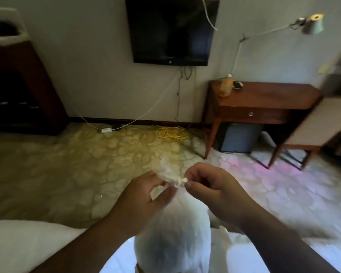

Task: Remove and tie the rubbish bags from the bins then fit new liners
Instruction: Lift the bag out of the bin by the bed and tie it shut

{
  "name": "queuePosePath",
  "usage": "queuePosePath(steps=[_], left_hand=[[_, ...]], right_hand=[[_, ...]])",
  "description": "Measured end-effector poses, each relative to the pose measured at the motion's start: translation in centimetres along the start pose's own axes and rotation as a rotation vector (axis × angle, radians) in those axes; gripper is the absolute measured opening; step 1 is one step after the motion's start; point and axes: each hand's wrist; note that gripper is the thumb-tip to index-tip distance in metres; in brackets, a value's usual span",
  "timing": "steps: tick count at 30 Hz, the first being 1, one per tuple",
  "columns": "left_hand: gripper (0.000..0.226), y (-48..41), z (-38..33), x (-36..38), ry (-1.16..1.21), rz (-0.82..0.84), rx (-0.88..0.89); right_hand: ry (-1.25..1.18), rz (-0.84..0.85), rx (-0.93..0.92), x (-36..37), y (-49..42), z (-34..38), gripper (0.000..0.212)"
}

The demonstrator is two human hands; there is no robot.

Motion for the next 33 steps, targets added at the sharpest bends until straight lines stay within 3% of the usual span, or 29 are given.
queuePosePath(steps=[4,8,16,22,33], left_hand=[[0.019,-4.2,3.5,-1.1,0.105,0.051,-0.032],[0.036,-9.4,7.8,-2.8,0.151,0.026,-0.091],[0.038,-19.2,14.3,-5.8,0.102,-0.054,-0.082],[0.025,-24.2,19.5,-7.2,0.110,-0.209,-0.246],[0.015,-33.0,24.5,-14.0,0.170,-0.528,-0.618]], right_hand=[[0.003,0.028,0.020,-0.4,-6.2,-1.0,0.009],[-0.150,0.080,0.072,-1.2,-12.8,-1.2,0.010],[-0.382,0.064,0.172,-1.3,-24.0,-2.7,0.011],[-0.134,0.055,0.143,-0.7,-33.9,-4.7,0.014],[-0.113,0.540,-0.029,1.4,-54.2,-6.0,0.019]])
Point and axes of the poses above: each hand's wrist, its own y-axis away from the middle knuckle, its own x-axis out of the palm, z = x × y, and after that the axes turned 3 degrees about -y, right-handed
